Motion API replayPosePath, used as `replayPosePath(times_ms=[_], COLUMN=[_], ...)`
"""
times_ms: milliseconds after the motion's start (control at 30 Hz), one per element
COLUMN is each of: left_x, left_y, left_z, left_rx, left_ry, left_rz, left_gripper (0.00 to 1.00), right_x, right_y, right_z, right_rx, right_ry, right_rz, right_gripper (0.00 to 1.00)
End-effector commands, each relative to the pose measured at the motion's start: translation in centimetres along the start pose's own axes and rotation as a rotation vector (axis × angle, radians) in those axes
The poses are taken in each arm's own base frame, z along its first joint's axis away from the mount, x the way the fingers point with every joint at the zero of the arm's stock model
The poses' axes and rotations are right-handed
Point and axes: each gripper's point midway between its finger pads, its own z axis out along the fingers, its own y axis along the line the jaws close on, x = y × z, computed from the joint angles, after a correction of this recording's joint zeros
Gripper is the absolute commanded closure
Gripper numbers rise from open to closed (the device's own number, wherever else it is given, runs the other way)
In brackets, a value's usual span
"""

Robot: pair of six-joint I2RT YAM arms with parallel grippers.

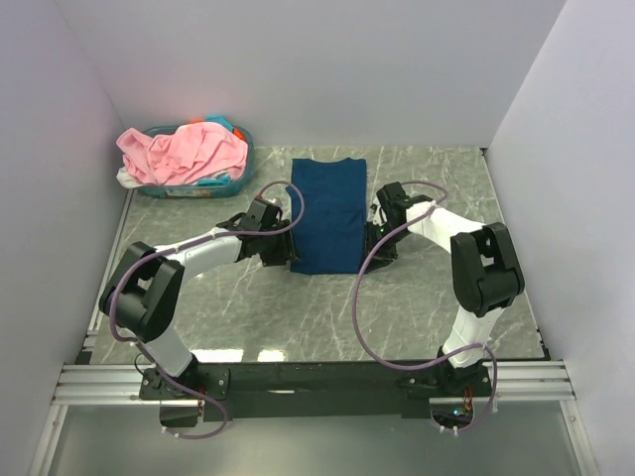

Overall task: Fold and stack the t-shirts
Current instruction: Fold the tshirt

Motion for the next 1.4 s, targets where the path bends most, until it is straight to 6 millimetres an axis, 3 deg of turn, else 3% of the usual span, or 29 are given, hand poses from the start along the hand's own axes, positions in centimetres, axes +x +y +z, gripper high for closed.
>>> replayPosePath(times_ms=[0,333,667,1000,1367], left_x=[-0.9,-0.5,-0.3,0.3,1.2], left_y=[-1.2,-0.9,-0.5,-0.2,1.1], left_z=[-1.0,-0.9,-0.5,1.0,2.2], left_rx=[0.04,0.037,0.02,0.008,-0.06], left_ry=[-0.048,-0.038,-0.029,0.019,0.067], left_rz=[-0.011,-0.023,-0.032,-0.032,-0.053], left_gripper=[0.46,0.46,0.47,0.5,0.6], right_x=[-0.4,-0.9,0.3,0.7,0.6], right_y=[-0.1,-1.3,-1.0,-1.7,-2.0], right_z=[0.4,0.9,2.9,3.4,3.4], right_rx=[0.014,0.074,0.051,0.077,0.093], right_ry=[-0.025,-0.045,0.022,0.039,0.037], right_rz=[-0.006,0.001,0.011,0.03,0.03], right_gripper=[0.63,0.63,0.64,0.87,0.9])
